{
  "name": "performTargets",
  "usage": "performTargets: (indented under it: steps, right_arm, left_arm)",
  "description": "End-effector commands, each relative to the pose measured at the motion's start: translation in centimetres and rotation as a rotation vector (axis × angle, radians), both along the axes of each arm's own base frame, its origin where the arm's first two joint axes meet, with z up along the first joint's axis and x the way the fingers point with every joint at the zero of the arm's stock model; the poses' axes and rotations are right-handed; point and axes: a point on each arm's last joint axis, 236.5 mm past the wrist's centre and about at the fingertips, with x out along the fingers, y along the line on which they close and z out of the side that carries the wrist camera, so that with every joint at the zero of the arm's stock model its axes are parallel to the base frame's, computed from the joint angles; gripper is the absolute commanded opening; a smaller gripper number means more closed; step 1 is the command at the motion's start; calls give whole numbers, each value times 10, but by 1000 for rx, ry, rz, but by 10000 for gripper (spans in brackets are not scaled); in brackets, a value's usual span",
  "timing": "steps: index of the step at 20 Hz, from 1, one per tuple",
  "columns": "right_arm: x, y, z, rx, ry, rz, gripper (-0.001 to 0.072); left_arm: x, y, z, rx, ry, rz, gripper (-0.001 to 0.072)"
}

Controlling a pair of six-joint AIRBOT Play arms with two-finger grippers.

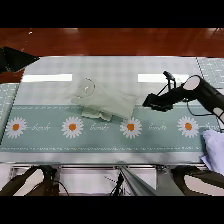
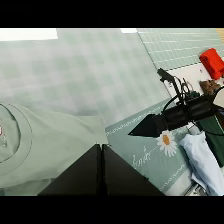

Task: Fold the shirts.

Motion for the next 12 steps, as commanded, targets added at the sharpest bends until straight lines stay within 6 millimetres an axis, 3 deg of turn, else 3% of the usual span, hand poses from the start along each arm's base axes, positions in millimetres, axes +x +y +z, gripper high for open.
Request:
performTargets:
  steps: [1, 4, 7, 9, 10, 12]
  right_arm:
    - [6, 36, -21, 88, -23, -82, 622]
    - [12, 69, -34, 113, -46, -101, 621]
    - [24, 88, -37, 178, -46, -201, 615]
    - [33, 94, -36, 215, -45, -265, 541]
    - [36, 93, -35, 217, -54, -278, 407]
    - [36, 95, -32, 229, -55, -276, 33]
  left_arm:
    - [0, 0, -1, 1, 6, 4, 25]
    - [0, 0, -1, -1, 8, 6, 25]
    - [0, 0, -1, -9, 19, 11, 25]
    - [0, 0, -1, -9, 19, 11, 25]
    - [0, 1, -1, -9, 19, 11, 25]
    - [0, 1, -1, -9, 19, 11, 25]
